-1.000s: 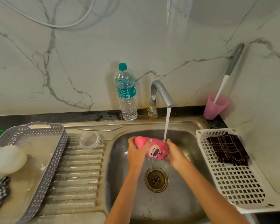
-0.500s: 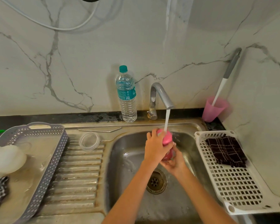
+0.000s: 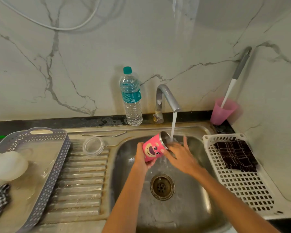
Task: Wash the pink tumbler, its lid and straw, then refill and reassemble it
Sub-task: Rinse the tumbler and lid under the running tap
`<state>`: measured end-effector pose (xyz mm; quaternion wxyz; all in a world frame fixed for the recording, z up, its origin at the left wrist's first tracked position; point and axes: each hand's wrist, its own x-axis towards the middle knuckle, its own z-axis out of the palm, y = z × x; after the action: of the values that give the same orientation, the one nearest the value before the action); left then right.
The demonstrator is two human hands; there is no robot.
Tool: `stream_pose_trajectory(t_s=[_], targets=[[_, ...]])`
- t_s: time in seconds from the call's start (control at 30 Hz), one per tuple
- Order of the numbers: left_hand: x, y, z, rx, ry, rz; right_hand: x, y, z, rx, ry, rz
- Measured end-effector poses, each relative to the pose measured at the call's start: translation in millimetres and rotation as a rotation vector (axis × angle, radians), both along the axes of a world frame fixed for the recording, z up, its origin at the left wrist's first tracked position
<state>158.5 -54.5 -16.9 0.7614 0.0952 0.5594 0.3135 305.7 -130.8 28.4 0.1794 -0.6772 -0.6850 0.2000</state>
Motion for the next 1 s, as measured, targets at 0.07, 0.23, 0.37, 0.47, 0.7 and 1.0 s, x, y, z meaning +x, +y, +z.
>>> stream_pose_trajectory(t_s=[0.07,0.23,0.37,0.47,0.7,1.0], targets=[[0.6,-0.5,-4.0,-0.017,-0.044,0.008,11.3,6.0,-0.3,0.089,-0.192,0.115],[5.9,-6.6,-9.3,-0.024,-0.076,0.044,-27.9,-1.1,-1.7,0.082,0.254,-0.235],[6.4,-9.6,-16.1,-0.021,-0.064,0.033,-42.6,-8.6,0.7,0.077,0.528,-0.387],[-0.9,-6.3,-16.6,-0.027,-0.025,-0.026,-13.1,-9.0,-7.3,0.162,0.012,-0.026],[5.3,-6.9,-17.9,-0.142,-0.169,-0.127,-9.4,2.3,-10.0,0.159,0.409,-0.020],[18.6,-25.9,-24.1,0.011,-0.083,-0.349,-19.4,16.7,-18.1,-0.033,0.856,-0.461]])
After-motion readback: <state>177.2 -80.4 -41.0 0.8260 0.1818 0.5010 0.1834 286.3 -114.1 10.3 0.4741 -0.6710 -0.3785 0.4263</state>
